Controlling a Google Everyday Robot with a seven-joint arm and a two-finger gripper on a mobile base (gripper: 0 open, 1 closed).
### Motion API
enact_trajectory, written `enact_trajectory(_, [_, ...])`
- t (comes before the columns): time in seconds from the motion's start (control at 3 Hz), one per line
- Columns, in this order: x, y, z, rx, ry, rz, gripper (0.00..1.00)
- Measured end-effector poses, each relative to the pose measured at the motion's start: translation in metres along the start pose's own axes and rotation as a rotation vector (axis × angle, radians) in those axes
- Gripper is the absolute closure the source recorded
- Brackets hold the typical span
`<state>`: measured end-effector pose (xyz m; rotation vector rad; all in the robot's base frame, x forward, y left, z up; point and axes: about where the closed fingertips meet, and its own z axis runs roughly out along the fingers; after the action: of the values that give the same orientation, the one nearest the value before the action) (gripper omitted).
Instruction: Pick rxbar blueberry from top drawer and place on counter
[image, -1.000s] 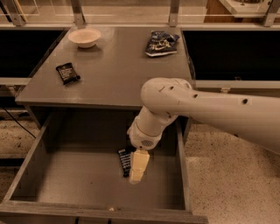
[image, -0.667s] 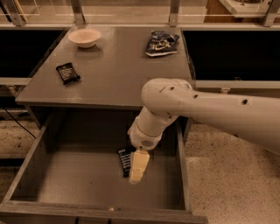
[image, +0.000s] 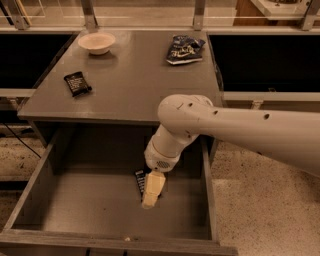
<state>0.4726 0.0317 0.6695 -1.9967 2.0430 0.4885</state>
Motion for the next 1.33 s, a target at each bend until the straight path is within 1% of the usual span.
enact_trajectory(0.67, [-0.002,-0.008,0.027,-0.036,-0.024,-0.002,0.0])
enact_trajectory(1.0, [0.0,-0.011,0.048,-0.068,-0.045,-0.01,0.0])
enact_trajectory(1.33, [0.0,-0.011,0.048,-0.068,-0.045,-0.01,0.0])
